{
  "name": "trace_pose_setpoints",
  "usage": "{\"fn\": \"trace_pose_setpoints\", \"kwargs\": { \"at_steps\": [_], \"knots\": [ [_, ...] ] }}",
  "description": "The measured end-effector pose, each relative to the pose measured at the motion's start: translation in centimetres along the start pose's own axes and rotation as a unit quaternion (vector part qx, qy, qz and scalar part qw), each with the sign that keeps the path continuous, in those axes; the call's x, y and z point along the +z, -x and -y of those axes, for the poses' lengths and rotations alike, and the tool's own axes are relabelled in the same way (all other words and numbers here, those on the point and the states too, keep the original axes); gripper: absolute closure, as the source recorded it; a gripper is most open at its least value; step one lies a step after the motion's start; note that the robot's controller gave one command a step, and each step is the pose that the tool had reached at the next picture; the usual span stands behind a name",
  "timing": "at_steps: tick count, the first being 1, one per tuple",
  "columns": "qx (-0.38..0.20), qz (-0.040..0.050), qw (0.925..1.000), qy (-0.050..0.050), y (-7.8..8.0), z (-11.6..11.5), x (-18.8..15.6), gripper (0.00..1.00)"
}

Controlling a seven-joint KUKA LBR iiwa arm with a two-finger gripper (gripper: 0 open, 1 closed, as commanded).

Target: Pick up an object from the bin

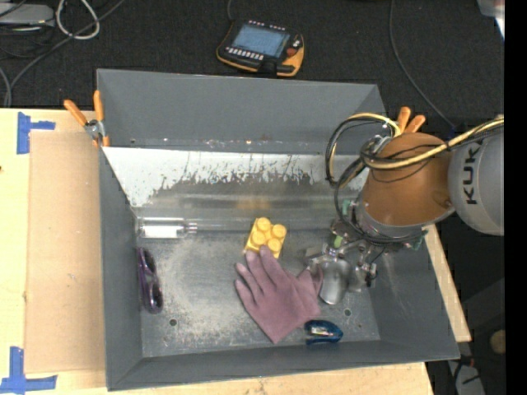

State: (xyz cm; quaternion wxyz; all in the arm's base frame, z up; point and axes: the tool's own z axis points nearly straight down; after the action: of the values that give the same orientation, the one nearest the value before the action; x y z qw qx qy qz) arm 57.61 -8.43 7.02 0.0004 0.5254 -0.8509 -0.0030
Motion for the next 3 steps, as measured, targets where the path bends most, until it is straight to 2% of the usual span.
{"fn": "trace_pose_setpoints", "kwargs": {
  "at_steps": [2, 3],
  "knots": [
    [0.002, 0.0005, 1.0000, 0.001, 0.0, -0.1, -0.5, 1.00],
    [0.003, 0.0000, 1.0000, 0.002, 0.1, -0.2, -2.3, 1.00]
  ]
}}
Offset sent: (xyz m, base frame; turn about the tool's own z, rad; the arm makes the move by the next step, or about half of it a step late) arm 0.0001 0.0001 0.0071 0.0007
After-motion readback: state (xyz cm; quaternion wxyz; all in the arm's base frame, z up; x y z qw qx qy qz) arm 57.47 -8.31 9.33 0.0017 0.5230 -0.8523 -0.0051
